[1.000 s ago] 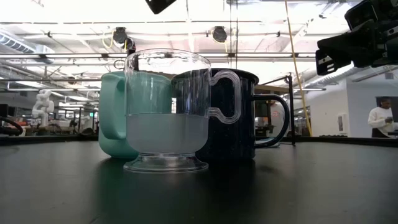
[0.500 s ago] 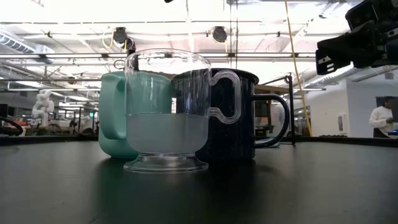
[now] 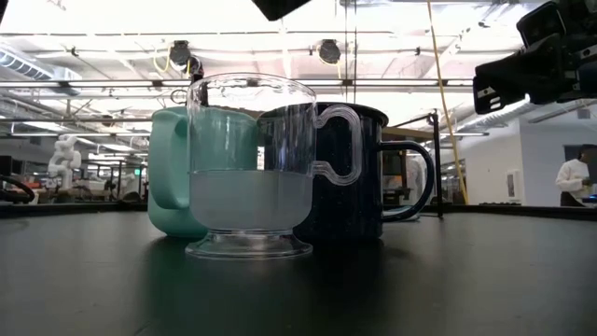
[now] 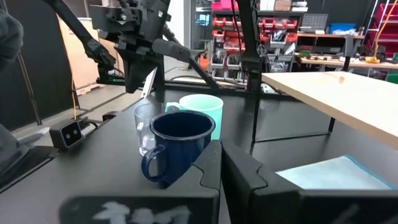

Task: Stack small to large cups/mugs on shelf
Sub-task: Put the transparent mug on the shelf

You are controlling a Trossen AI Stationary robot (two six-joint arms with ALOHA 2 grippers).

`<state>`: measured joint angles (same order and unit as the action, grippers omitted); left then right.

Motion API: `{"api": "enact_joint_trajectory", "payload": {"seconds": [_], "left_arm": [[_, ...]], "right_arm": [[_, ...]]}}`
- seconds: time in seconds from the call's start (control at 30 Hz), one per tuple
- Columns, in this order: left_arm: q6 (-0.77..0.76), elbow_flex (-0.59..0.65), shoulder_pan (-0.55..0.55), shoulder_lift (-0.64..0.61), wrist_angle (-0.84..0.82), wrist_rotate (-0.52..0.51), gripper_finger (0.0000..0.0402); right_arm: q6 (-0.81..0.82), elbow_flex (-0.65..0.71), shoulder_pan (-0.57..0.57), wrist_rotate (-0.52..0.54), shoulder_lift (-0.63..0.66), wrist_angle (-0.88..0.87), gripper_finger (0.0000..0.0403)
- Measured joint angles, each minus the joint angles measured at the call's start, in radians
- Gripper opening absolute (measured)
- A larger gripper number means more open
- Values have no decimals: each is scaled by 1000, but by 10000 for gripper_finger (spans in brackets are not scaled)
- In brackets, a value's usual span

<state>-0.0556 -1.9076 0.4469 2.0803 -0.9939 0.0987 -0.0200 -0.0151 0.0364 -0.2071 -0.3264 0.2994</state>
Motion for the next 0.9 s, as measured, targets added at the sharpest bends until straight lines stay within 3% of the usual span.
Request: {"api": "enact_joint_trajectory", "payload": {"seconds": [0.43,0.63,0.9], "left_arm": [[-58,0,-3,-4,-22,15,10],[-101,3,-3,-4,-50,-24,49],[-87,79,-6,-4,0,-18,133]], "right_arm": [[0,0,0,0,0,-6,0],[0,0,0,0,0,-6,0],[0,0,0,0,0,-6,0]]}}
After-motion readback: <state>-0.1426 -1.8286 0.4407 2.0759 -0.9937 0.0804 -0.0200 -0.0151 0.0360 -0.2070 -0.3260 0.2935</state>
